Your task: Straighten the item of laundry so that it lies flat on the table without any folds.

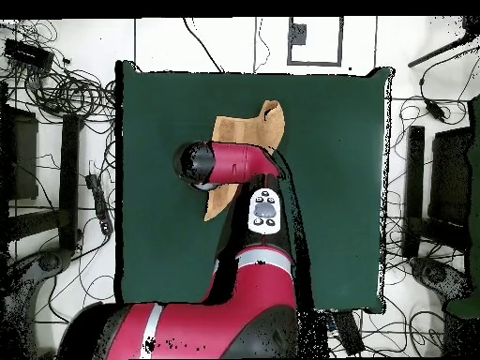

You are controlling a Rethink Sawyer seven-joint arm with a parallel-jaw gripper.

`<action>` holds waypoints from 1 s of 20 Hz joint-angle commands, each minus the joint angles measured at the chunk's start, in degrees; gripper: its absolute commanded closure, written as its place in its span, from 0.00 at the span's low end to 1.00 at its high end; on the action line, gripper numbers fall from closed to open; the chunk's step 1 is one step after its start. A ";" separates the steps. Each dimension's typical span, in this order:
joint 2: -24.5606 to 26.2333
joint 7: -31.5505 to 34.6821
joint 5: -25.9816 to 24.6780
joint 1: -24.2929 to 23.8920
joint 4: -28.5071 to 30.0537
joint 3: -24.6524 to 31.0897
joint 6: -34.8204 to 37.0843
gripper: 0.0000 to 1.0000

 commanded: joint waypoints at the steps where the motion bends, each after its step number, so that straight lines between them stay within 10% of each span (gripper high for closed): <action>1: -0.25 7.20 1.24 -0.15 1.97 2.89 5.85 0.00; 8: -1.38 6.85 0.81 -0.30 3.31 2.83 5.07 0.00; 9: -1.47 6.72 0.44 -0.23 3.48 2.75 4.29 1.00; 20: -1.49 6.74 0.60 -0.58 3.62 3.33 4.15 1.00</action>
